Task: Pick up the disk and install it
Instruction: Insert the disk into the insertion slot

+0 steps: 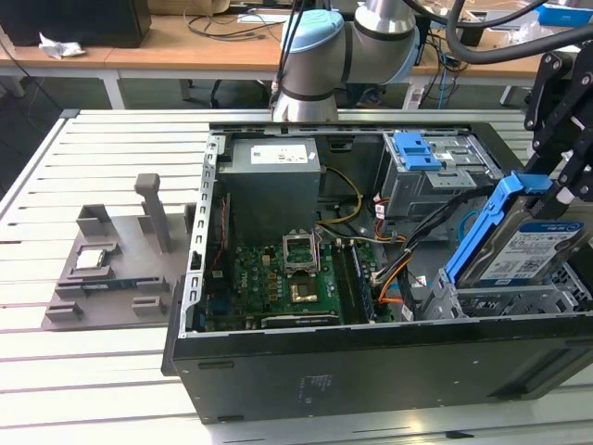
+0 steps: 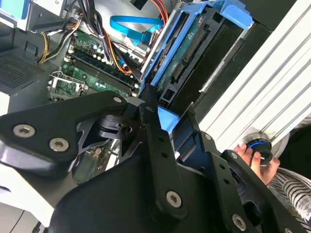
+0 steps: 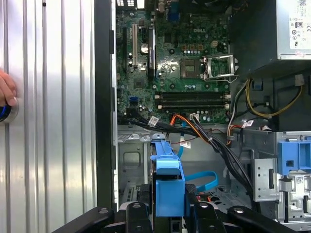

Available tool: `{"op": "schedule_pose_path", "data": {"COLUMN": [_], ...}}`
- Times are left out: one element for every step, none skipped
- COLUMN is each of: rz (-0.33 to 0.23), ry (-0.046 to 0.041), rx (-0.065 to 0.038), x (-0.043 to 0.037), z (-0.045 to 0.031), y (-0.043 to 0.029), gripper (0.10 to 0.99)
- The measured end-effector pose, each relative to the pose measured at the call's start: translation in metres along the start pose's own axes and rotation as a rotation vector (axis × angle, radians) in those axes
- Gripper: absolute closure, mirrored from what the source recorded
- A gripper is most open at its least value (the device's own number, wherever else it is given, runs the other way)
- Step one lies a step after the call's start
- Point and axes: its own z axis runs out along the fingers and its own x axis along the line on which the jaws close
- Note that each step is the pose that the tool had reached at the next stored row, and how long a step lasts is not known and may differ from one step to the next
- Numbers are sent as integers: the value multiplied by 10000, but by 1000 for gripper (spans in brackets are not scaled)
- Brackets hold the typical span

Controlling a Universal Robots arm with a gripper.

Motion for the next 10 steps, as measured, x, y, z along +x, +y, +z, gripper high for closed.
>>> {"op": "schedule_pose_path", "data": {"rz": [1,0,0,0,0,0,1,0,0,0], "ry": [0,0,0,0,0,0,-1,0,1,0], "rx": [0,0,0,0,0,0,0,0,0,0], "x": [0,0,0,1,1,1,1,1,1,1], "z": [3,8,11,13,15,18,22,25,29,33], "y": [0,0,0,0,0,0,0,-1,-1,-1], "gripper": [722,722,722,722,722,722,722,722,722,722]}}
